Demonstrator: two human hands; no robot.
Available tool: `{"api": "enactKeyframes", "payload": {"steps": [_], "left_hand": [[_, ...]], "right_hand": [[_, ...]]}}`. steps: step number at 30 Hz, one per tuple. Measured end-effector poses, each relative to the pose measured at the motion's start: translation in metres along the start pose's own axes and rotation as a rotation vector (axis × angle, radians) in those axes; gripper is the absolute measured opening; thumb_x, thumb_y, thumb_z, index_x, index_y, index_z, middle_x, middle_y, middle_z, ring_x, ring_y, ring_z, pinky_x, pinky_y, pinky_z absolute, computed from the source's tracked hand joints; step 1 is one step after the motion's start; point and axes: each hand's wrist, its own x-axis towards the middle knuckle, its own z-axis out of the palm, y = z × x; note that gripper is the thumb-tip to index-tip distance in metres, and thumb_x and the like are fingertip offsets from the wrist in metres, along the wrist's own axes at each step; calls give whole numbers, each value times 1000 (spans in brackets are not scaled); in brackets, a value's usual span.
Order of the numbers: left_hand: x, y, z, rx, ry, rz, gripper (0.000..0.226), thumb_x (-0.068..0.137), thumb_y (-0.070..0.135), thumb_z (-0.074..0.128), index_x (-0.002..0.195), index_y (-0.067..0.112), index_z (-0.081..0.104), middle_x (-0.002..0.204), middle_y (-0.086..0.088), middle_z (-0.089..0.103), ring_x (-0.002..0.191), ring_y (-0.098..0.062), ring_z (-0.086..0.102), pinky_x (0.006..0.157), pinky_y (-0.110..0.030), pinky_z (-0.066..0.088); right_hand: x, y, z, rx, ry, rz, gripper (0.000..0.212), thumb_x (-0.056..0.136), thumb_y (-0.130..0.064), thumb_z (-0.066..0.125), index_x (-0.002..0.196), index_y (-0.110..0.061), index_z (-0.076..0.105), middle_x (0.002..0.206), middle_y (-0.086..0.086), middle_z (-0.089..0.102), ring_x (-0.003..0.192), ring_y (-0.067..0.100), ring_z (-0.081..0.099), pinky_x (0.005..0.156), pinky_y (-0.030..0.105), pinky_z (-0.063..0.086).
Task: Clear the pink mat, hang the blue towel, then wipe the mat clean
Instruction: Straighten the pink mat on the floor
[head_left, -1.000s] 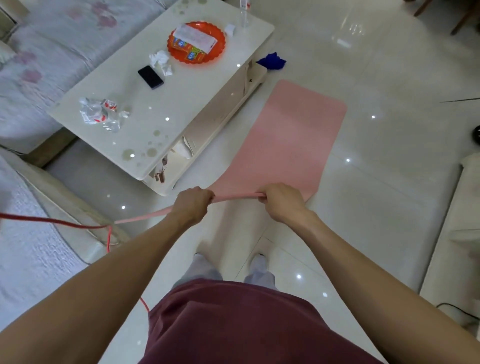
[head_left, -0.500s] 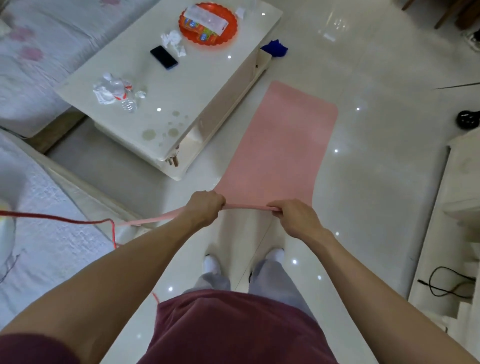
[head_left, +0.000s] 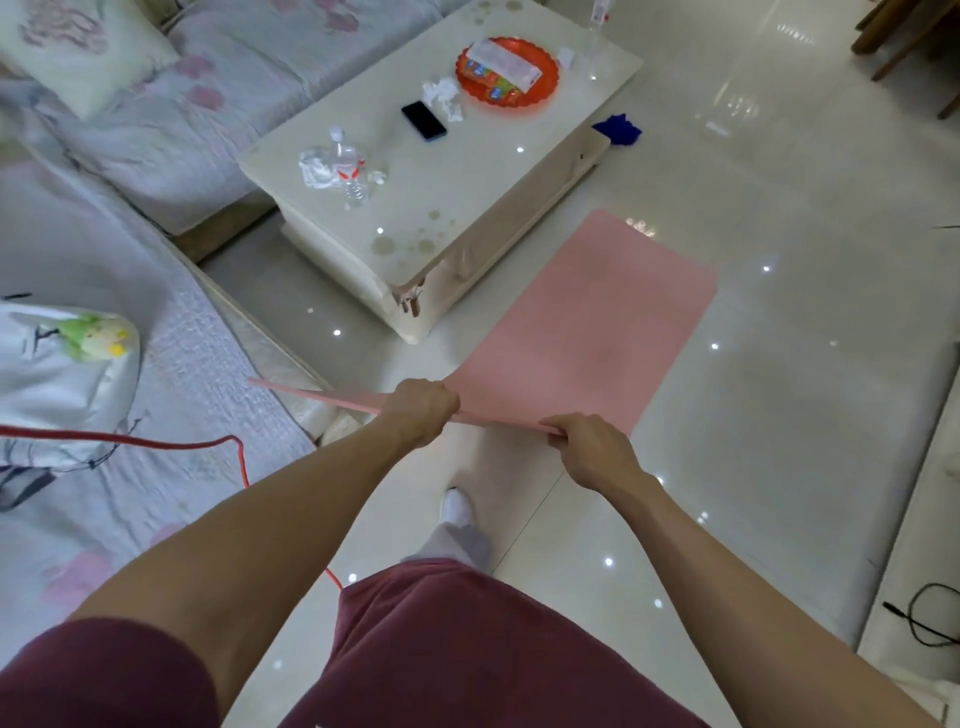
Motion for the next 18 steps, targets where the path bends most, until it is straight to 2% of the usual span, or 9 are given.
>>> {"api": "enactKeyframes", "payload": {"steps": [3, 7, 11, 15, 18], "left_hand": [[-32, 0, 22, -23, 14, -44, 33, 91, 6, 51, 117, 20, 65, 106, -5, 69, 91, -28, 67, 74, -33, 50], [-78, 6, 47, -41, 33, -61, 31, 93, 7, 52, 119, 18, 65, 110, -6, 69, 95, -29, 67, 80, -37, 54], [-123, 12, 61, 19, 40, -71, 32, 92, 6, 50, 115, 19, 67, 106, -4, 72, 94, -28, 67, 79, -34, 53], [-160, 5, 67, 38, 59, -105, 32, 90, 4, 53, 113, 20, 68, 106, -2, 71, 93, -25, 68, 79, -34, 55], [-185, -5, 73, 6, 41, -125, 32, 91, 4, 54, 116, 19, 67, 108, -4, 70, 93, -25, 68, 78, -35, 54]], "right_hand": [[-27, -8, 23, 23, 30, -38, 28, 97, -13, 44, 110, -20, 67, 102, 4, 70, 94, 31, 62, 80, 39, 53], [-68, -17, 55, 29, 41, -75, 27, 94, -10, 43, 102, -19, 67, 96, 5, 69, 86, 30, 61, 73, 35, 50], [-108, -31, 76, 63, 7, -80, 30, 93, -8, 42, 102, -22, 67, 96, 5, 68, 85, 29, 59, 72, 34, 48], [-135, -54, 83, 42, -5, -113, 42, 81, 3, 40, 101, -23, 67, 91, 4, 67, 83, 27, 59, 68, 33, 46], [-145, -72, 89, 19, -14, -134, 39, 77, 4, 40, 95, -19, 65, 90, 5, 66, 83, 28, 59, 65, 32, 44]]}}
